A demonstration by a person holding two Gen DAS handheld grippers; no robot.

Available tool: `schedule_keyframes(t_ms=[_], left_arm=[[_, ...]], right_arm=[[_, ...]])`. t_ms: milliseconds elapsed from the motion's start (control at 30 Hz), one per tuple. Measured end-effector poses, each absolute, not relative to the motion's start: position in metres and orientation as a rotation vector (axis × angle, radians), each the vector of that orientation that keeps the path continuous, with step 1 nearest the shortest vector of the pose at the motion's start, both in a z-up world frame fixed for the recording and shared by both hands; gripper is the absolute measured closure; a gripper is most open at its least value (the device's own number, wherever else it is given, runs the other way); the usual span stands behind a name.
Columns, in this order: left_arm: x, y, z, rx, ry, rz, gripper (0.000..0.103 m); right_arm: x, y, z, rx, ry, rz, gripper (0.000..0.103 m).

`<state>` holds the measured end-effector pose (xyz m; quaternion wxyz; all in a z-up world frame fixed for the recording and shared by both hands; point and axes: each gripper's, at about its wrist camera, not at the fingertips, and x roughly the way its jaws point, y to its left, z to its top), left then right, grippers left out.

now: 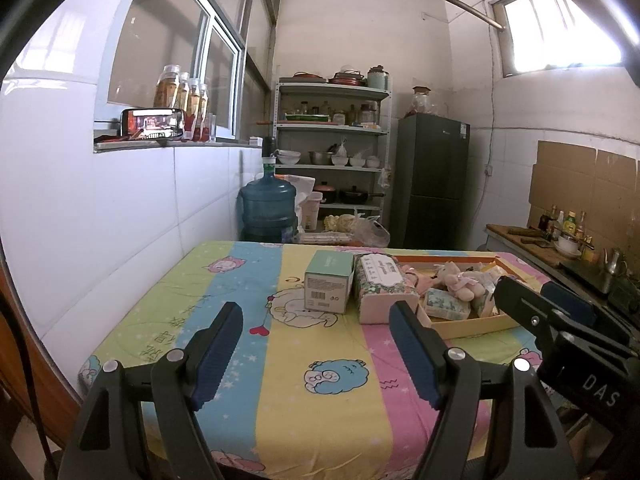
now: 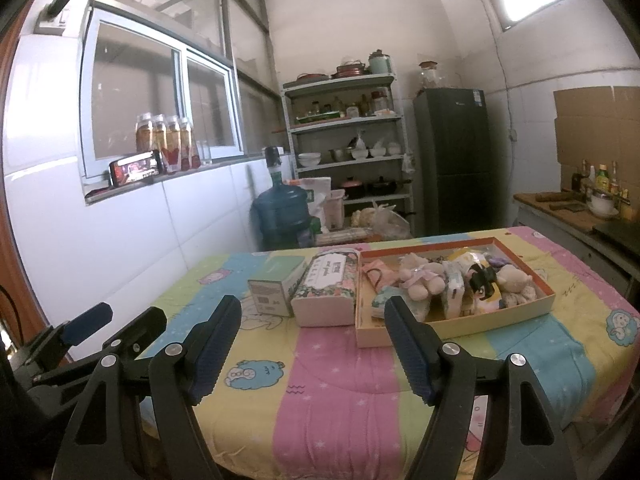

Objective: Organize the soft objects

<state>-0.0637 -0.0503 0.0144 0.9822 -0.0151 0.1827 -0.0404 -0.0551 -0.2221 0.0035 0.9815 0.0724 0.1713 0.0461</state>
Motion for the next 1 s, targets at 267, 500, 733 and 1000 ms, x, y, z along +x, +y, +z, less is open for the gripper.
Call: schedule_keyframes(t_ms=[267,500,733,1000], left_arm=[[-0.0645,-0.0494,0.0133,-0.032,0.369,-0.079,0.028],[-0.0651,-0.0491,0.0127,-0.032,0.369,-0.079,0.028],[-0.0658,-0.0493,0.0121,-0.032,0.369,-0.078,0.028],[-0.0656,-0.0491,0.0123,-0.032,0.368,-0.078,0.028]], right_arm=[[-0.0552,-0.2216,0.0035,0.145,0.344,0.092,0.027],[-0.055,-0.2215,0.0034,0.145,0.344,0.093,0.027],[-0.0556,-0.2207,0.0037,0.145,0.344,0.093,0.027],[-0.0553,-0.221,0.0035,0.145,0.344,0.093,0.027]])
